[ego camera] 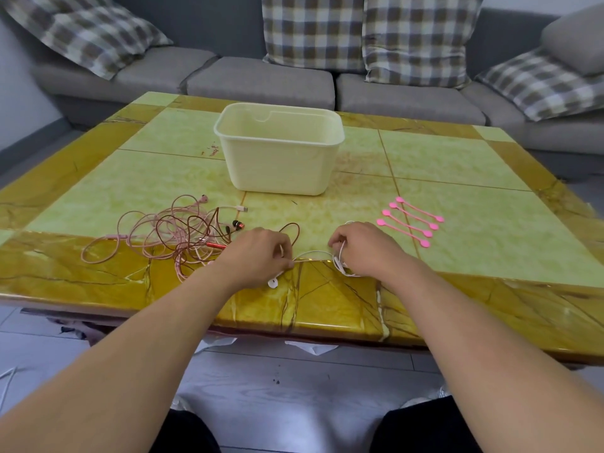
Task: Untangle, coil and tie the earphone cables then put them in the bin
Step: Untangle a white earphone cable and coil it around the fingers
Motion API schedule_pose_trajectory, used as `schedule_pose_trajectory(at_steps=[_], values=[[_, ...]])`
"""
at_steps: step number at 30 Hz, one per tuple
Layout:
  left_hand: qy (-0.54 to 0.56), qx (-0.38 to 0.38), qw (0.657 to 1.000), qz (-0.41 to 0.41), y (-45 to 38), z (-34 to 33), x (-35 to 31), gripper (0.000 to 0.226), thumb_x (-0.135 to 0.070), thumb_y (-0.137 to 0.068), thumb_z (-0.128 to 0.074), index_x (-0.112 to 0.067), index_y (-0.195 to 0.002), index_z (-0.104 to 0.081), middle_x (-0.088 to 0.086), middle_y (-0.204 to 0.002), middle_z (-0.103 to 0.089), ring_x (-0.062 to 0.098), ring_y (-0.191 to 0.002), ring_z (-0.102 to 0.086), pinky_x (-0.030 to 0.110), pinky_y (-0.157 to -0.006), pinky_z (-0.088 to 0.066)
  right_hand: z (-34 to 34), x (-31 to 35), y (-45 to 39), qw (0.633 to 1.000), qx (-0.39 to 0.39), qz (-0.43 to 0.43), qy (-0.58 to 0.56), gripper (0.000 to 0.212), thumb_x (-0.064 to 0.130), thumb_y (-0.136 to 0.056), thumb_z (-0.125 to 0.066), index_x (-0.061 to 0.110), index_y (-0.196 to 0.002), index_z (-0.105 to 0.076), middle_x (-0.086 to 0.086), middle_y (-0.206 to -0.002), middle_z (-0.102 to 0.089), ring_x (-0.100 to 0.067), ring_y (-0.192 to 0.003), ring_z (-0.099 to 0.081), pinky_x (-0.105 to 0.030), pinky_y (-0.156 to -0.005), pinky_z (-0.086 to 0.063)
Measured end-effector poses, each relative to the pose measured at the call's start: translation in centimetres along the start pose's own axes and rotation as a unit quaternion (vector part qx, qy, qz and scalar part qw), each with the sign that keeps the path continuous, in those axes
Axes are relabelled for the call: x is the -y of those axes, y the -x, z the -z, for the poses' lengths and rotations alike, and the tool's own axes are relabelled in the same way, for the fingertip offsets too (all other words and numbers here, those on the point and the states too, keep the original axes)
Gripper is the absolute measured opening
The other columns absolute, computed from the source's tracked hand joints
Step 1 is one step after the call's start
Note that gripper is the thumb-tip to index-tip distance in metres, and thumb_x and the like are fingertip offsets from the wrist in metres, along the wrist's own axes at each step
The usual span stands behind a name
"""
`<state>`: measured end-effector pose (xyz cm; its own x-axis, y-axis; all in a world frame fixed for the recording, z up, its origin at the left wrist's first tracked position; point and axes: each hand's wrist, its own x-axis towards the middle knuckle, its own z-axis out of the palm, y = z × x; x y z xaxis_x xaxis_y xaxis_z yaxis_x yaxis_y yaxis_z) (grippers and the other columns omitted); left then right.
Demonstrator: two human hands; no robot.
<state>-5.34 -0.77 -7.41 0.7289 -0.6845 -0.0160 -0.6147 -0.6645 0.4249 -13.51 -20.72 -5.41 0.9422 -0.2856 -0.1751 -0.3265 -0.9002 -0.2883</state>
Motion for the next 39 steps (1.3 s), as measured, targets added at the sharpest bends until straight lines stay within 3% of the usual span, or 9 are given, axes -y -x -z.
schedule_pose_trajectory(at_steps=[3,6,10,16,22,27,30,36,39], values=[[0.011,-0.015,1.000,0.013,-0.1,0.0,0.4,0.008,-0.029,-0.098,-0.061,-0.025,-0.092,-0.062,-0.011,-0.081,-0.062,0.016,-0.081,-0.059,0.030,-0.064,-0.040,0.4,-0.6,0.1,0.999,0.001,-0.028,-0.042,0.028,0.015,-0.094,-0.045,0.033,-0.099,-0.067,0.006,-0.115,-0.067,-0.020,-0.097,-0.063,-0.040,-0.085,-0.055],[0.071,-0.083,0.992,0.058,-0.1,0.4,0.9,0.010,-0.026,-0.105,-0.045,-0.022,-0.100,-0.052,-0.003,-0.088,-0.067,0.022,-0.082,-0.062,0.036,-0.066,-0.048,0.8,-1.4,0.2,0.997,0.000,-0.029,-0.078,0.009,0.032,-0.098,-0.056,0.028,-0.092,-0.061,0.008,-0.101,-0.067,-0.011,-0.077,-0.060,-0.031,-0.062,-0.045],[0.136,-0.185,0.969,0.091,0.0,1.1,1.0,0.009,-0.026,-0.107,-0.040,-0.020,-0.102,-0.046,-0.008,-0.086,-0.069,0.021,-0.073,-0.061,0.040,-0.065,-0.048,1.0,-1.7,0.7,0.995,0.035,-0.037,-0.083,0.045,0.059,-0.069,-0.085,0.030,-0.095,-0.061,0.010,-0.080,-0.062,-0.012,-0.074,-0.059,-0.031,-0.058,-0.038],[0.248,-0.310,0.900,0.180,0.3,2.4,1.4,0.011,-0.025,-0.108,-0.036,-0.019,-0.108,-0.044,-0.008,-0.086,-0.069,0.020,-0.085,-0.065,0.044,-0.073,-0.051,0.8,-1.6,0.9,0.996,0.004,-0.050,-0.074,0.009,0.021,-0.088,-0.070,0.028,-0.083,-0.068,0.013,-0.077,-0.066,-0.006,-0.060,-0.054,-0.026,-0.053,-0.035],[0.322,-0.345,0.860,0.192,0.5,2.7,1.8,0.011,-0.025,-0.109,-0.036,-0.018,-0.110,-0.044,-0.004,-0.084,-0.071,0.016,-0.079,-0.068,0.044,-0.071,-0.054,1.9,-1.6,1.4,0.993,-0.041,-0.106,0.007,0.010,0.024,-0.093,-0.056,0.029,-0.099,-0.063,0.006,-0.096,-0.067,-0.019,-0.085,-0.063,-0.030,-0.062,-0.044],[0.281,-0.242,0.926,0.078,0.4,2.3,1.7,0.008,-0.026,-0.106,-0.046,-0.022,-0.100,-0.050,0.004,-0.070,-0.067,0.019,-0.062,-0.059,0.038,-0.058,-0.045,2.8,0.6,3.1,0.984,0.113,-0.057,0.123,0.042,0.015,-0.098,-0.044,0.020,-0.140,-0.047,-0.011,-0.138,-0.053,-0.031,-0.125,-0.048,-0.041,-0.101,-0.043],[0.218,-0.216,0.951,0.047,0.5,1.5,2.1,0.011,-0.028,-0.106,-0.048,-0.020,-0.100,-0.051,-0.001,-0.056,-0.049,0.012,-0.050,-0.041,0.034,-0.053,-0.030,3.0,1.8,3.1,0.989,0.042,-0.027,0.140,0.046,0.026,-0.100,-0.047,0.020,-0.146,-0.044,-0.009,-0.147,-0.048,-0.032,-0.136,-0.038,-0.045,-0.110,-0.033],[0.242,-0.222,0.944,0.013,0.7,1.5,1.4,0.008,-0.024,-0.108,-0.043,-0.018,-0.103,-0.046,0.000,-0.063,-0.057,0.006,-0.047,-0.041,0.032,-0.052,-0.032,-0.5,3.8,0.5,0.998,-0.012,0.041,0.041,0.055,0.042,-0.100,-0.056,0.022,-0.150,-0.045,-0.006,-0.146,-0.049,-0.028,-0.135,-0.040,-0.044,-0.107,-0.039],[0.258,-0.240,0.936,0.021,0.8,1.5,1.8,0.007,-0.022,-0.108,-0.042,-0.020,-0.103,-0.046,0.002,-0.070,-0.065,0.006,-0.051,-0.048,0.029,-0.052,-0.038,-1.5,3.9,-0.8,0.999,-0.029,0.036,0.026,0.026,0.035,-0.100,-0.058,0.025,-0.123,-0.064,-0.002,-0.120,-0.059,-0.024,-0.118,-0.051,-0.038,-0.089,-0.044]])
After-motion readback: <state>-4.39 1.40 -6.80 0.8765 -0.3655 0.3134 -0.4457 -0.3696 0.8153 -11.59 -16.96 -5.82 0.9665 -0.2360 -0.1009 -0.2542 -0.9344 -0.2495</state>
